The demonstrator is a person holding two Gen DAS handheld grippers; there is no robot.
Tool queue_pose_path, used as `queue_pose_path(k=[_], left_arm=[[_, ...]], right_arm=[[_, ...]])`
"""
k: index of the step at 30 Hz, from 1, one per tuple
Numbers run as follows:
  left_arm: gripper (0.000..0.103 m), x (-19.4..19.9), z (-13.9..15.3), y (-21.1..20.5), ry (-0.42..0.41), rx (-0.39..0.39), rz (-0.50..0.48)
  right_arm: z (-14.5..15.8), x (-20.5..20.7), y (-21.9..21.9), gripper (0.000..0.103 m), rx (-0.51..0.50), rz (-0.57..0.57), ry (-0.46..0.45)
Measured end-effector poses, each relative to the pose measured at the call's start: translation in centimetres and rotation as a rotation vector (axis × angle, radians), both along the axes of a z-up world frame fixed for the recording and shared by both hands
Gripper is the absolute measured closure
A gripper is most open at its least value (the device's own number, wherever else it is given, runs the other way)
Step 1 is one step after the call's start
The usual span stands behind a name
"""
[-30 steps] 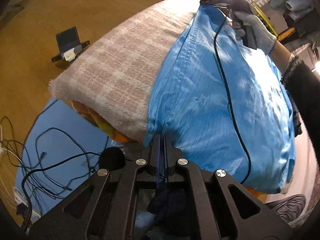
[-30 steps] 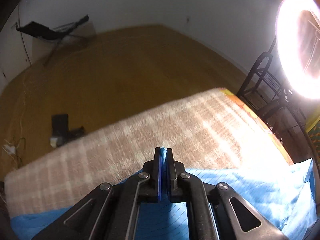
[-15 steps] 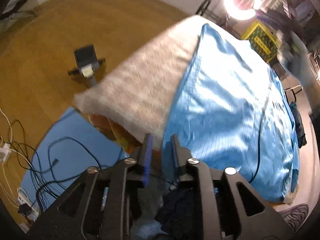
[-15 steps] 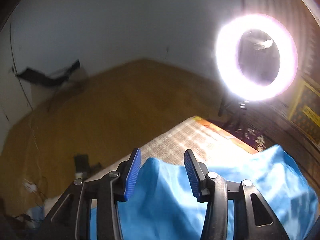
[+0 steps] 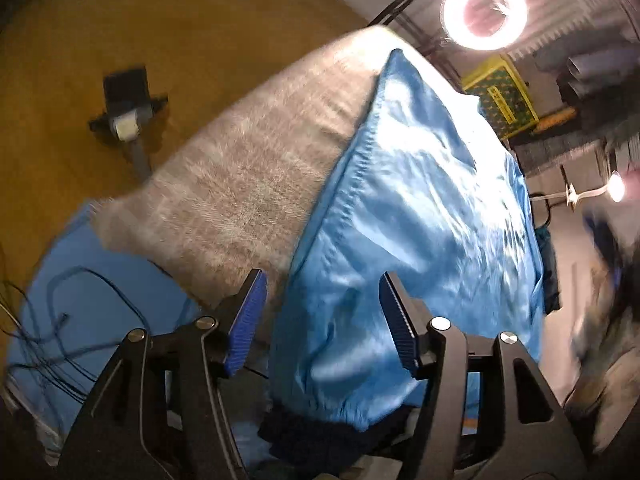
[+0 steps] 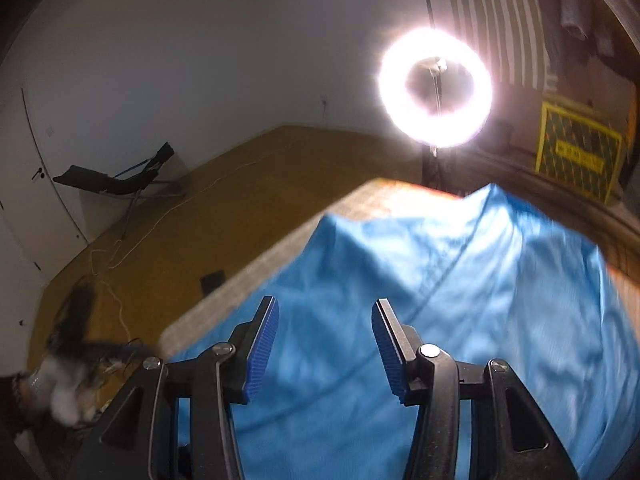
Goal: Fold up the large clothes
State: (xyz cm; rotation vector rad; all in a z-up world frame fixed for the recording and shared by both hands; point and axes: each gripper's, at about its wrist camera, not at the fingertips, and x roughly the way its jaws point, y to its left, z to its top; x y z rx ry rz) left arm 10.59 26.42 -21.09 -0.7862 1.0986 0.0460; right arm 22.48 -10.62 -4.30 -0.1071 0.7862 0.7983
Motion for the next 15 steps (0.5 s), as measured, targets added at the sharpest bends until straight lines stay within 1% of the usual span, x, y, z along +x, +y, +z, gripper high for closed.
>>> queue_pose_path(k=[2,3,4,7,9,11,12,13,14,15], left_arm=[[0.043,1.0,-1.5,0.4,0.024,-0.076,0.006],[0.043,1.3,-1.8,0.3,0.028,-0.093,-0.004],[0.043,1.8,-1.9,0.1,0.026,-0.094,-0.014],[0.043,3.0,-1.6,-0.8,0.009,-0.042,-0.054],[0.043,3.5,-1.7,-1.2,0.008,-0.041,-0.068],[0.051,3.9,-2.2,-1.8,0.015,-0.059,-0.078],[0.063,4.1,-2.4,-2.2,0.021,-0.061,-0.09],[0.079,4.3,-2.7,-2.6,0.028,-0.056,-0.102],[0.086,4.6,-2.9,-3.1,0.034,-0.044,-0.116],[0.095,4.6,-3.0,-3.3,0.034,-0.031,-0.12]], right_arm=[[-0.5,-2.0,-2.1,0.052,0.013,-0.009,0.017],[-0.9,-2.8,-2.8,0.052,0.028,-0.013,0.03],[-1.1,-3.2,-3.3,0.052,0.038,-0.015,0.043],[-2.0,-4.4,-4.7,0.052,0.046,-0.028,0.058],[-2.5,-4.6,-5.4,0.052,0.053,-0.038,0.068],[-2.5,-4.5,-5.5,0.052,0.07,-0.042,0.08],[-2.6,-4.5,-5.5,0.052,0.076,-0.042,0.08],[-2.7,-4.2,-5.5,0.052,0.084,-0.042,0.079],[-2.7,-3.9,-5.3,0.052,0.089,-0.044,0.083],[-2.7,-3.6,-5.1,0.052,0.094,-0.043,0.09]])
